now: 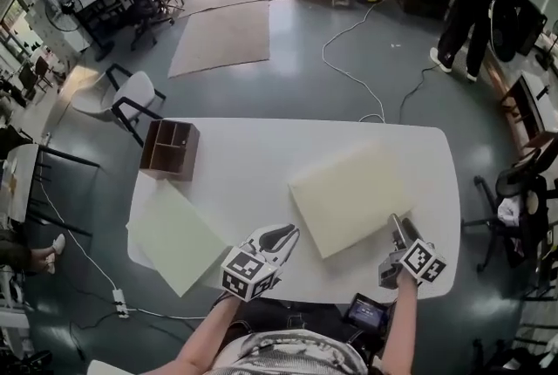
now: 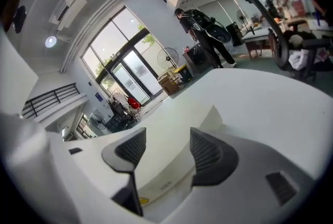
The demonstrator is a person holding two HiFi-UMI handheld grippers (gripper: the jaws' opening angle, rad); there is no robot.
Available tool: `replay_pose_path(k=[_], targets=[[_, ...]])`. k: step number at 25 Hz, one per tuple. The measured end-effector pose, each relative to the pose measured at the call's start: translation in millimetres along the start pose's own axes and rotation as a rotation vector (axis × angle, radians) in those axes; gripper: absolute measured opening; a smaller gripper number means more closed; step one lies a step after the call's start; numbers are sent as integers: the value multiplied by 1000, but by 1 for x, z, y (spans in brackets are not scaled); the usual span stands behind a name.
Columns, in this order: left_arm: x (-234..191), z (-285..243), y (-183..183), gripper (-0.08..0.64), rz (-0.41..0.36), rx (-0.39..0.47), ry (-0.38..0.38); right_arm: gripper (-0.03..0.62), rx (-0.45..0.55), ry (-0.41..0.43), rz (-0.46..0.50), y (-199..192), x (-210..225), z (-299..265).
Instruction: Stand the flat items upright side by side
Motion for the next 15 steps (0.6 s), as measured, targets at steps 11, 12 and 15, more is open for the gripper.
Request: replay_pose_path(k=[11, 12, 15], targets=[[-45, -43, -6, 285, 155, -65, -8, 341, -8, -80, -139, 22, 55, -33], [-51, -47, -6, 306, 192, -59, -18, 349, -11, -75, -152, 22, 56, -36], [-75, -62, -3, 335, 286, -45, -21, 382, -15, -72, -194, 23, 58, -46]])
Point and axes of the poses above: the fingertips, and each gripper's own axes: z backward along the fingers, x to its right, y out of its top, the point moved 4 cm from there along z, backward along the fingers, and after that the axes turned 4 degrees about -x, right-handed, at the moved point
